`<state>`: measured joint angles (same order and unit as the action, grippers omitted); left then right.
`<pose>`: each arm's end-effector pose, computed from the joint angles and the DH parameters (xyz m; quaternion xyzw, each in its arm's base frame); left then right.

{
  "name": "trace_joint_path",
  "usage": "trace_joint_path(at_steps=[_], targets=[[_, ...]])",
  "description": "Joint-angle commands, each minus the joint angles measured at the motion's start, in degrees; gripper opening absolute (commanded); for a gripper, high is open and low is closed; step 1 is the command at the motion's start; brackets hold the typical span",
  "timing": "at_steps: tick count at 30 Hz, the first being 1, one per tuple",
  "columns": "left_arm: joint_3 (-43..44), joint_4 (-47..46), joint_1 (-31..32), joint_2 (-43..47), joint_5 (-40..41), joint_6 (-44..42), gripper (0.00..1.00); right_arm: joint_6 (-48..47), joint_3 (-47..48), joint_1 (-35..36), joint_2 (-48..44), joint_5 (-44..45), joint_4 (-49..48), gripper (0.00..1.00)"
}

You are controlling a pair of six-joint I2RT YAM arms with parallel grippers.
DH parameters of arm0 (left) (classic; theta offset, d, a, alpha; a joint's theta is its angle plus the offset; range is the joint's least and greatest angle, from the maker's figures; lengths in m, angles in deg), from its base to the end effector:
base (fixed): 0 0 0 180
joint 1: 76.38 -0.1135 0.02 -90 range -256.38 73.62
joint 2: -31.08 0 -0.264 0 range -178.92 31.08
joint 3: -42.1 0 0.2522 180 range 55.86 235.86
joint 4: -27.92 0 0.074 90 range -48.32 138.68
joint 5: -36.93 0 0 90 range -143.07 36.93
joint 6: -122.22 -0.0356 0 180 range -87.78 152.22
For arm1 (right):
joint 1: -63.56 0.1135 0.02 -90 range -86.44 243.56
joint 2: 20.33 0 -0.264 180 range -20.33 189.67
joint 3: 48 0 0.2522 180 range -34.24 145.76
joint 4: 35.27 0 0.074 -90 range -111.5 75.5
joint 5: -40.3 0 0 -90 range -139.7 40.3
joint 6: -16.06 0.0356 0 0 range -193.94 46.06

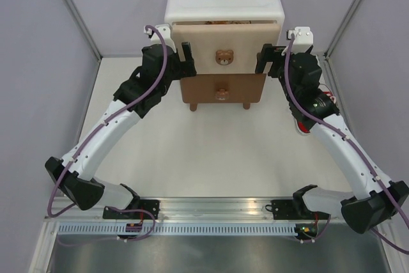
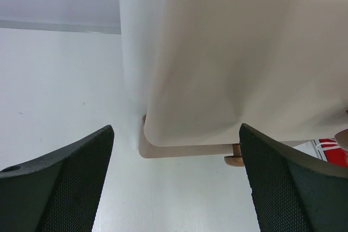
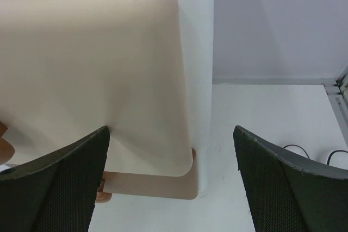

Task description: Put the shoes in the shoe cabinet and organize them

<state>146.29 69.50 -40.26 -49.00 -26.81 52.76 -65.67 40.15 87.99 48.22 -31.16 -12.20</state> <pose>0.2563 -0.1675 0.4448 -0.0267 0.7962 -0.1121 0.5940 0.2492 0.1008 0.4373 0.0083 0.7271 0.0779 0.6821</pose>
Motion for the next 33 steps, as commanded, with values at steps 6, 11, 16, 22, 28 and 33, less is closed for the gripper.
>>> trace_joint_path(at_steps=[6, 11, 16, 22, 28, 33], targets=[[2.2, -3.91, -1.05, -2.1, -0.68, 1.26, 0.98, 1.39, -0.12, -2.45, 3.95, 3.43, -5.08, 0.98], [2.29, -4.7, -2.19, -3.33, -1.3, 1.0, 0.98, 1.83, 1.11, -2.98, 5.89, 1.58, -3.15, 0.98], [2.38, -4.96, -2.9, -4.48, -1.74, 1.44, 0.98, 2.63, 0.76, -3.68, 5.63, 1.4, -3.24, 0.98], [2.38, -4.87, -3.16, -4.13, -1.47, 1.7, 0.98, 4.21, 0.93, -4.56, 5.19, 2.02, -1.75, 0.98], [-0.08, -4.96, -3.16, -0.35, -2.35, 2.67, 0.99, 5.35, 0.85, -4.82, 1.85, 0.18, 2.02, 0.98], [-4.46, -4.7, -3.16, 5.09, -3.58, 3.28, 0.99, 7.11, -1.0, -4.74, -2.72, -2.89, 6.86, 0.98]])
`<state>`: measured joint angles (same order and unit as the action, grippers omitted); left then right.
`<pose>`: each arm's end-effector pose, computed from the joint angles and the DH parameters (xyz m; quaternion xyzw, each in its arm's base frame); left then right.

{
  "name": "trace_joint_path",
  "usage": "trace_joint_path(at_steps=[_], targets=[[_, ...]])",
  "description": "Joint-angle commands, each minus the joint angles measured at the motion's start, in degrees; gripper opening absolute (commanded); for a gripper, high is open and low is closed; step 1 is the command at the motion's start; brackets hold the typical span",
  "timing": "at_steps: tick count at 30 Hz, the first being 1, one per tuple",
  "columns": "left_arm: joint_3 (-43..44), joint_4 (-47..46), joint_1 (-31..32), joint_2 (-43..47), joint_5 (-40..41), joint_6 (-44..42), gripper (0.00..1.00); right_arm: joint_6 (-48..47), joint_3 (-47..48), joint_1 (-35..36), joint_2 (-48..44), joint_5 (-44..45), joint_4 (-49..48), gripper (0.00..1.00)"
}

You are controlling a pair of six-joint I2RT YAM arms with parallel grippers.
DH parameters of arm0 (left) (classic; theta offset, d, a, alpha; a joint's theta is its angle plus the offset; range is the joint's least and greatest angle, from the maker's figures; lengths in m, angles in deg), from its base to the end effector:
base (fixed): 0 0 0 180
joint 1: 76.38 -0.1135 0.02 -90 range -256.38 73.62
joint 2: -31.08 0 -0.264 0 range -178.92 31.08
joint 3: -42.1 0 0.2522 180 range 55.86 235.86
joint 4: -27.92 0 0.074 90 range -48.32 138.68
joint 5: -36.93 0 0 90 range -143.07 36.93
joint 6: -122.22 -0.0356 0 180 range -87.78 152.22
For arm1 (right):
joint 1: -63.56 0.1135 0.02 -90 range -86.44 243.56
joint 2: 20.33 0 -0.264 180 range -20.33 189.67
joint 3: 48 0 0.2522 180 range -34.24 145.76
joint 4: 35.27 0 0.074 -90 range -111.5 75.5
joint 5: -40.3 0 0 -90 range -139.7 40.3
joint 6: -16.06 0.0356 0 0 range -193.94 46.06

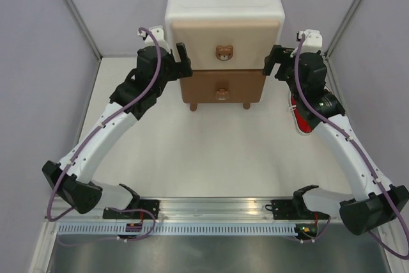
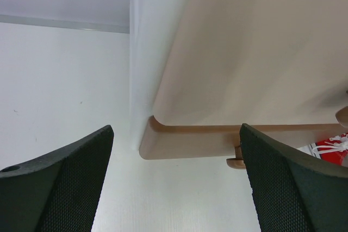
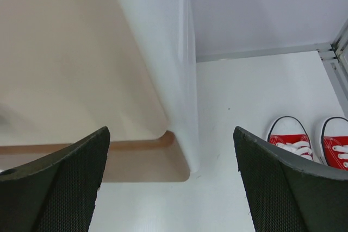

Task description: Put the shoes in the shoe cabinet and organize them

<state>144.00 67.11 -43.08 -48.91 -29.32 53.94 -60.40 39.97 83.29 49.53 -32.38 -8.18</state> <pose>0.2669 -0.1581 0.4359 -0.0419 0.7964 -0.1210 0.5911 0.2629 0.0830 0.4229 0.0571 0.7558 0.0742 0.6481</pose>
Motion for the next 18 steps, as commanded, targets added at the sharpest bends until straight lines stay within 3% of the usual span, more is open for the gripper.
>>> trace_joint_path(at_steps=[1, 9, 18], targets=[[-2.96, -2.23, -0.34, 5.88, -1.25, 2.1, 0.99, 2.28, -1.35, -0.04, -4.64, -2.2, 4.5, 0.98], [-11.93, 1.9, -0.95, 11.87, -2.47, 1.66, 1.0, 3.77, -8.81, 0.14, -10.36, -6.51, 8.56, 0.97], [-25.71, 4.71, -11.93, 19.25, -12.31, 3.86, 1.0, 6.67, -20.32, 6.37, -10.63, -5.55, 3.65, 0.97]])
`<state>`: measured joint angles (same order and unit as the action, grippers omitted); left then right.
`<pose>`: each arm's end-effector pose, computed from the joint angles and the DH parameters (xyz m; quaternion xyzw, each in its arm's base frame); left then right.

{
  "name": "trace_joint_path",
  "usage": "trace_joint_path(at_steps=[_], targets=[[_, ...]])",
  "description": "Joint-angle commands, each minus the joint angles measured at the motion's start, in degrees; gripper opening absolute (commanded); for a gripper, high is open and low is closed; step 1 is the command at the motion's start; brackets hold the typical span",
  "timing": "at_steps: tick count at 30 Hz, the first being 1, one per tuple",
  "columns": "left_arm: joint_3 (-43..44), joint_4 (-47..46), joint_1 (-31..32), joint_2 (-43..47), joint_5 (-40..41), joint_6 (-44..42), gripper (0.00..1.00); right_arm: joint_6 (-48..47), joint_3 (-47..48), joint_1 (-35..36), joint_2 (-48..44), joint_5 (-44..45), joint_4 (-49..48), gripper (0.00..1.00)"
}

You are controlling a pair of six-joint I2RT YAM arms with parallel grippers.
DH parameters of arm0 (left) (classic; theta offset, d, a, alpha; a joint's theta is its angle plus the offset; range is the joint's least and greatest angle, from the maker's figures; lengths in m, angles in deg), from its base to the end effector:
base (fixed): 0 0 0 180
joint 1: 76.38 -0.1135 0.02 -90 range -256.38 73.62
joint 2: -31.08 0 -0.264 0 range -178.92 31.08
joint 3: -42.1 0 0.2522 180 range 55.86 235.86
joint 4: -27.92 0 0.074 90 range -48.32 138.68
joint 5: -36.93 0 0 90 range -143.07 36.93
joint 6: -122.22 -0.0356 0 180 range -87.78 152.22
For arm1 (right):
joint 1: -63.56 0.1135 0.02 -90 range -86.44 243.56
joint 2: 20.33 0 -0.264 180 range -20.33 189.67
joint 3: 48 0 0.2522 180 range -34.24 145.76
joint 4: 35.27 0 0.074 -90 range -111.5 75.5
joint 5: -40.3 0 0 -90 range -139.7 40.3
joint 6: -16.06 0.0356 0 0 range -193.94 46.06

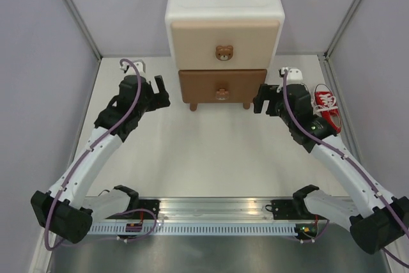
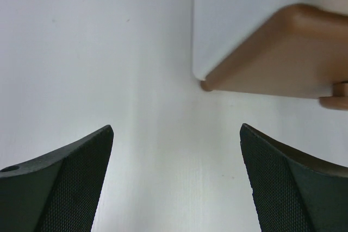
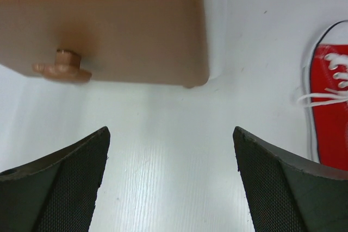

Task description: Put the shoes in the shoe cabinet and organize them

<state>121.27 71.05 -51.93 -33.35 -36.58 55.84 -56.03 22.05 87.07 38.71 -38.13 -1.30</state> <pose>0.2273 -0.0922 0.3644 -0.0673 0.8505 -0.0939 0.5130 0.2156 0.0860 0.3456 0.0151 0.8312 0.1157 0.5436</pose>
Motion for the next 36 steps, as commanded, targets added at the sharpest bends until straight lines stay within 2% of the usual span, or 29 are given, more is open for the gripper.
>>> trace_joint_path(at_steps=[1, 7, 14, 17, 27, 36], targets=[[-3.96, 0.78, -5.53, 4.39, -5.85, 1.79, 1.0, 3.09, -3.37, 4.34, 0.45, 0.64, -5.07, 0.97], [-11.43, 1.92, -12.57, 9.14, -7.7, -1.72, 1.0, 4.32, -4.79, 11.72, 6.68, 5.81, -10.35, 0.97], [-18.72, 0.26, -13.9, 10.64, -0.86, -6.3, 1.0, 3.71, -0.84, 17.45, 15.74, 11.79, -15.72, 0.97], [-20.93, -1.5, -13.9, 9.93, -0.4, -6.92, 1.0, 3.18, 2.76, 18.85, 19.17, 13.64, -16.86, 0.97], [-20.06, -1.59, -13.99, 8.79, 0.21, -7.8, 0.99, 4.68, 9.53, 20.79, 28.93, 19.01, -19.68, 0.95], [-20.23, -1.85, -14.08, 9.49, 0.38, -7.71, 0.99, 5.29, 14.02, 22.2, 33.68, 22.35, -19.68, 0.84]])
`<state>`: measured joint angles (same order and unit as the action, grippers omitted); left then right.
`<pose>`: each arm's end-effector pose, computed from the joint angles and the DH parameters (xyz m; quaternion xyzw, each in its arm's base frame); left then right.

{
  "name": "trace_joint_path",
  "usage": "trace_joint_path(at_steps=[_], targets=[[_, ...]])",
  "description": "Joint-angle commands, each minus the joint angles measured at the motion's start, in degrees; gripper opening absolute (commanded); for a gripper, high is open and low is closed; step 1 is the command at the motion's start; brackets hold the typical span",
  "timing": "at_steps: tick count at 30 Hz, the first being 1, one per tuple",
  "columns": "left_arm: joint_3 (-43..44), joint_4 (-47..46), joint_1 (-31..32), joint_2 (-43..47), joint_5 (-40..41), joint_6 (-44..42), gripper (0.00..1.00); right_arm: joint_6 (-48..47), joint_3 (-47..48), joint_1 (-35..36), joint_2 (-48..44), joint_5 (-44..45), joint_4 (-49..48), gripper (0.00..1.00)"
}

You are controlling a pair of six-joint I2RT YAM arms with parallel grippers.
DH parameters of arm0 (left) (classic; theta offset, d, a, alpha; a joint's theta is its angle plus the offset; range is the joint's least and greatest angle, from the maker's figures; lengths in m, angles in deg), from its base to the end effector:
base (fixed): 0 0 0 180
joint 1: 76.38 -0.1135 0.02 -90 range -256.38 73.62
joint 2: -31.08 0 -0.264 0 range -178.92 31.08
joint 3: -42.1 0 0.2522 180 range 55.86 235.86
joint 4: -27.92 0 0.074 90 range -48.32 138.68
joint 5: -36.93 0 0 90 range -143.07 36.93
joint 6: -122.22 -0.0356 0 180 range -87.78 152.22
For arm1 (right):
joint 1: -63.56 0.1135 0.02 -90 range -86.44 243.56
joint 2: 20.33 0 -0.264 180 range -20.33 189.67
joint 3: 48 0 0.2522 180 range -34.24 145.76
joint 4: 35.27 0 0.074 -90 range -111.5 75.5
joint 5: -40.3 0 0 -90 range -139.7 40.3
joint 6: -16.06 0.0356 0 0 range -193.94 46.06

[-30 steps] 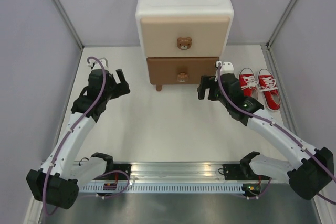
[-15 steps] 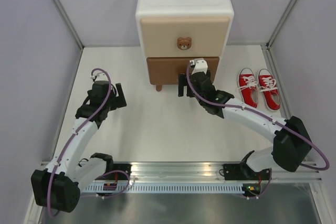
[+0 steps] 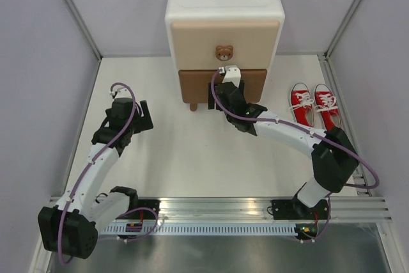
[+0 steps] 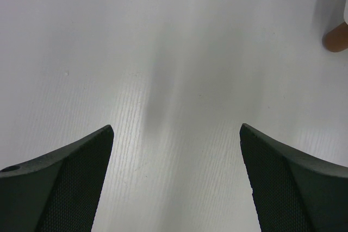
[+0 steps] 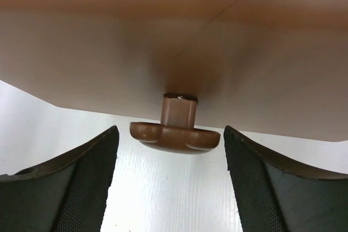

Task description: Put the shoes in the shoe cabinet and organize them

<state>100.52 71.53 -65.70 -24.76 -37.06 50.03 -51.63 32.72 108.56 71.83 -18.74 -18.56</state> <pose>0.2036 -0.0284 0.2723 -0.1136 0.8959 0.0218 0.4290 0.2741 0.2482 0.2780 -0.0281 0.8376 0.0839 0.5391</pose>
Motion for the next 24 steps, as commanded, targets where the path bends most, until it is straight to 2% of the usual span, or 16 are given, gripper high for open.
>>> trace_joint_path(at_steps=[1, 6, 10, 11, 16, 19, 24], targets=[[0.51, -2.25, -0.31, 1.08, 0.78, -1.89, 0.99, 0.99, 3.7, 0.97, 0.91, 3.31, -2.41, 0.81], [0.42, -2.25, -0.31, 1.34, 0.86, -1.89, 0.99, 2.21, 4.93, 1.76, 1.97, 5.6, -0.49, 0.72], [0.25, -2.25, -0.31, 1.34, 0.78, -1.98, 0.99, 3.27, 4.94, 2.47, 1.71, 6.92, 1.28, 0.55], [0.33, -2.25, -0.31, 1.25, 0.78, -1.98, 0.99, 3.45, 4.94, 2.64, 1.53, 7.01, 1.89, 0.54], [0.16, -2.25, -0.31, 1.25, 0.78, -1.89, 0.99, 5.46, 4.23, 4.22, -0.48, 8.32, 6.11, 0.37], [0.07, -2.25, -0.22, 1.25, 0.95, -1.89, 0.99, 7.4, 3.36, 5.62, -2.42, 8.68, 8.83, 0.33], [-0.02, -2.25, -0.31, 1.34, 1.39, -1.9, 0.99, 10.03, 1.16, 8.88, -6.45, 10.08, 14.01, 0.33]])
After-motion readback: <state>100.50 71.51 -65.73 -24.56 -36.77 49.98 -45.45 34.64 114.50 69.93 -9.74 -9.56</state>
